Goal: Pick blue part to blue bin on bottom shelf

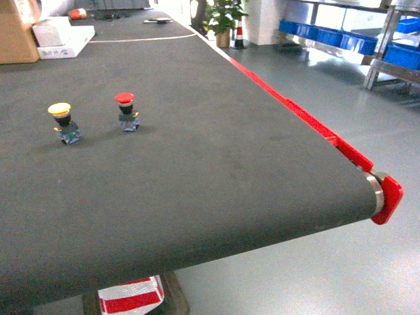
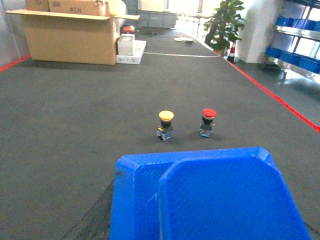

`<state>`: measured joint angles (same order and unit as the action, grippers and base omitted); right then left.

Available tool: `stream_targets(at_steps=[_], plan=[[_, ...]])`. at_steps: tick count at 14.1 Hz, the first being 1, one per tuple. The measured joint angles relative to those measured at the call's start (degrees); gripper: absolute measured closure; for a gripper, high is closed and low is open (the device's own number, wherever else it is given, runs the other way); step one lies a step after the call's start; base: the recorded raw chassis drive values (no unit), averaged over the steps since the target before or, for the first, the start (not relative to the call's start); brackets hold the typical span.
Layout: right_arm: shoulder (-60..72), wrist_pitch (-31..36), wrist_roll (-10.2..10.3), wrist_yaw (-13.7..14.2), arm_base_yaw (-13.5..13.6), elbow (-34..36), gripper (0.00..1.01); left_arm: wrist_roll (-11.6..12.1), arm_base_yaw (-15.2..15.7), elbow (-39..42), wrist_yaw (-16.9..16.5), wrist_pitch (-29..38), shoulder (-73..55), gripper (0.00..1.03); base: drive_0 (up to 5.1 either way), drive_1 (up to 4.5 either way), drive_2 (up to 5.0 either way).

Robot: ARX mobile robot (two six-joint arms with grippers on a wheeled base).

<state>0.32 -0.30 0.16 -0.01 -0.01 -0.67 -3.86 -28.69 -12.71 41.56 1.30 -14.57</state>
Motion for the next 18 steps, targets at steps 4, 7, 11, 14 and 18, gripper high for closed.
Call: stream_targets(at_steps=[4,7,11,14,18], plan=[[0.00,0.00,0.00,0.00,0.00,0.00,0.03,-0.02,0.00,0.00,0.00,0.00,0.00,0.59,-1.6,-1.63,-1.6],[0.00,0.00,0.00,0.00,0.00,0.00,0.03,0.00,0.00,0.00,0.00,-0.02,0.00,0.59,-1.5,-1.53,-1.5],[0.00,0.00,0.00,0.00,0.00,0.00,0.03,0.00,0.00,0.00,0.00,0.00,0.00,0.59,-1.7,-1.66,-1.7],[0.00,0.00,0.00,0.00,0.00,0.00,0.03,0.00,0.02,0.00,0.00,-0.02,0.00,0.59,-1.6,-1.61,-1.6],[0.00,0.00,0.00,0.00,0.00,0.00,0.03,-0.02,0.00,0.00,0.00,0.00,0.00,0.59,-1.6,-1.63,-1.6]])
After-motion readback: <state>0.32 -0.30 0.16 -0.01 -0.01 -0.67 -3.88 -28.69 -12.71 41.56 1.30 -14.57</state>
